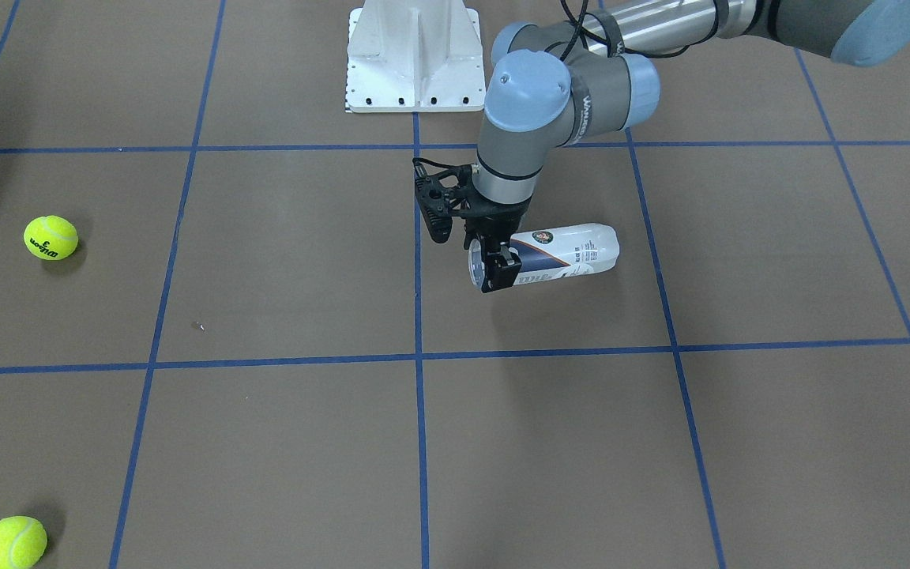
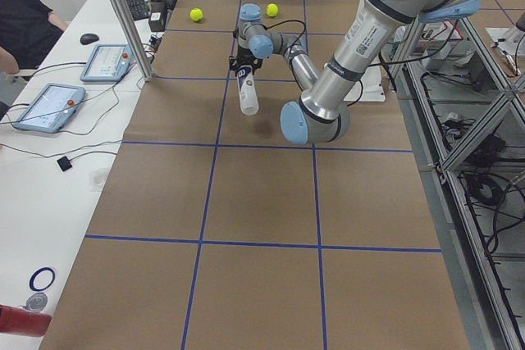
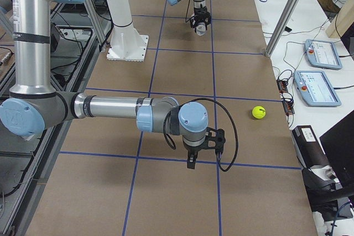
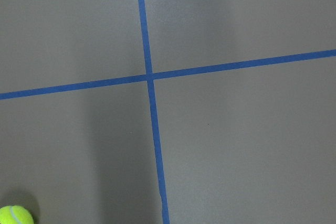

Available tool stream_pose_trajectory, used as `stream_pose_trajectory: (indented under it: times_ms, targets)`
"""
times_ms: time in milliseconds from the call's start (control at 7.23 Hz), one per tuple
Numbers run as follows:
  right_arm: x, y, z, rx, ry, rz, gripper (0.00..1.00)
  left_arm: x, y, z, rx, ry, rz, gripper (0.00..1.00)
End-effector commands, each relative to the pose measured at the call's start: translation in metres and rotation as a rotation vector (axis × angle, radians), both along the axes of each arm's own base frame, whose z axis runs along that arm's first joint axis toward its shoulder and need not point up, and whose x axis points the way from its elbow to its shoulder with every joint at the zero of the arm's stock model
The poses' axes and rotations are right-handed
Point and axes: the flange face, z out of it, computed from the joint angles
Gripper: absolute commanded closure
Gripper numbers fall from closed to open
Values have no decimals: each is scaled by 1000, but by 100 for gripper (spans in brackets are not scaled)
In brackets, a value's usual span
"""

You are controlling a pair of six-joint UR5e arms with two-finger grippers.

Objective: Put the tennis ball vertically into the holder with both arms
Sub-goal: 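Lift the can with the left gripper and tilt it upright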

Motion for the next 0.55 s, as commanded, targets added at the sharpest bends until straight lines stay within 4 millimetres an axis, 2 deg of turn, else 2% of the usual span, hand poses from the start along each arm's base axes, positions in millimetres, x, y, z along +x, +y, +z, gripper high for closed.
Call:
stream_pose_trajectory:
  times_ms: [0, 415]
  targets:
    - [1, -5, -6, 13, 3, 0, 1, -30, 4, -45, -11, 234, -120, 55]
    - [1, -9, -9, 38, 6, 2, 1, -54, 16, -76, -57, 627, -235, 55]
